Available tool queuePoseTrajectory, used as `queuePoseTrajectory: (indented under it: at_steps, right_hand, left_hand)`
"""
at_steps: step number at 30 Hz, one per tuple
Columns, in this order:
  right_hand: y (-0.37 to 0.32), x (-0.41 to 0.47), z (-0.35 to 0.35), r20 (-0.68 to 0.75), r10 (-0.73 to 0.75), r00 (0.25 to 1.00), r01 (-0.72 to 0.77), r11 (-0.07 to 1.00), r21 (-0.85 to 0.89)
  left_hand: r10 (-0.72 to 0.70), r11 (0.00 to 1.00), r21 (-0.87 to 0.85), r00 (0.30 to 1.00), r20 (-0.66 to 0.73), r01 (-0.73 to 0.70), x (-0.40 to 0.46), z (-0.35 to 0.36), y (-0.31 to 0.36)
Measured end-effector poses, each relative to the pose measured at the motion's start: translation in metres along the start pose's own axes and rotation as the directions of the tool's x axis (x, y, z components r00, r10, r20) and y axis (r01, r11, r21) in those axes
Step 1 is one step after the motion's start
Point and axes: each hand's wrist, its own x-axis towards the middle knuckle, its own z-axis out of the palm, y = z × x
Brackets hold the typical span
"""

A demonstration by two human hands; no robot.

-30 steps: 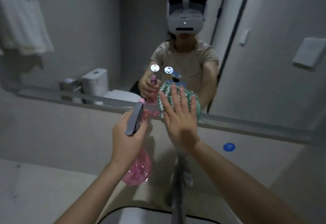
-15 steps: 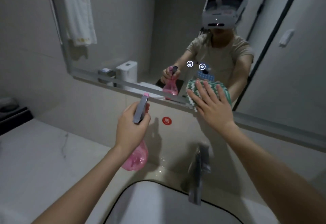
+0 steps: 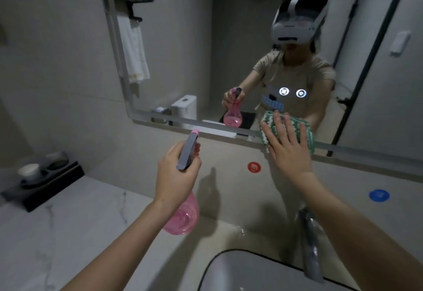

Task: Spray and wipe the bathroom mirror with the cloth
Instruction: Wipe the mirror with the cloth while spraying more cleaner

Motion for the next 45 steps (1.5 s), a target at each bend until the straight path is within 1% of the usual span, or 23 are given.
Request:
queuePoseTrajectory:
  at_steps: [3,8,12,17,20,23,27,30,33,36,38,40,42,44,45]
  right_hand:
    - [-0.055,0.031,0.010,-0.023,-0.073,0.997,0.071,0.996,-0.047]
    - [-0.152,0.098,0.022,-0.062,-0.144,0.988,0.140,0.988,-0.073]
    - [-0.201,0.136,0.027,-0.075,-0.197,0.977,0.191,0.978,-0.087]
    - [-0.215,0.150,0.026,-0.095,-0.217,0.971,0.208,0.973,-0.100]
    - [-0.205,0.148,0.021,-0.091,-0.279,0.956,0.273,0.959,-0.072]
    - [-0.181,0.145,0.015,-0.078,-0.323,0.943,0.319,0.946,-0.063]
    - [-0.140,0.121,0.008,-0.103,-0.233,0.967,0.225,0.971,-0.086]
    - [-0.117,0.098,0.000,-0.078,-0.183,0.980,0.175,0.980,-0.096]
    - [-0.112,0.091,-0.003,-0.043,-0.154,0.987,0.149,0.984,-0.097]
    - [-0.126,0.090,-0.001,-0.023,-0.064,0.998,0.063,0.996,-0.067]
    - [-0.146,0.089,0.002,-0.007,0.051,0.999,-0.051,0.999,-0.015]
    - [-0.170,0.091,0.006,0.013,0.179,0.984,-0.179,0.983,0.047]
    - [-0.193,0.096,0.011,0.032,0.237,0.971,-0.239,0.969,0.062]
    - [-0.218,0.103,0.018,0.038,0.213,0.976,-0.214,0.975,0.055]
    - [-0.231,0.107,0.022,0.031,0.187,0.982,-0.189,0.981,0.049]
  left_hand:
    - [0.000,1.000,-0.026,1.000,0.029,0.000,0.030,-0.035,-0.036]
    - [-0.032,0.999,-0.031,0.998,0.050,0.033,0.079,-0.096,-0.095]
    - [-0.125,0.987,-0.093,0.990,0.059,0.130,0.106,-0.123,-0.127]
    - [-0.126,0.985,-0.104,0.988,0.084,0.135,0.118,-0.125,-0.137]
    - [-0.144,0.980,-0.129,0.986,0.086,0.154,0.116,-0.113,-0.130]
    - [-0.093,0.990,-0.101,0.991,0.096,0.102,0.111,-0.099,-0.116]
    - [-0.041,0.998,-0.051,0.993,0.114,0.047,0.102,-0.090,-0.102]
    - [-0.065,0.996,-0.046,0.990,0.127,0.071,0.099,-0.088,-0.102]
    - [-0.082,0.992,-0.083,0.988,0.133,0.094,0.098,-0.087,-0.107]
    - [-0.118,0.983,-0.123,0.982,0.144,0.136,0.097,-0.093,-0.115]
    - [-0.138,0.976,-0.145,0.977,0.165,0.163,0.098,-0.101,-0.126]
    - [-0.141,0.973,-0.156,0.973,0.181,0.170,0.103,-0.111,-0.139]
    - [-0.081,0.986,-0.132,0.982,0.170,0.104,0.111,-0.120,-0.153]
    - [0.022,0.999,-0.050,0.993,0.114,-0.016,0.122,-0.133,-0.170]
    - [0.055,0.998,-0.040,0.993,0.102,-0.051,0.130,-0.140,-0.180]
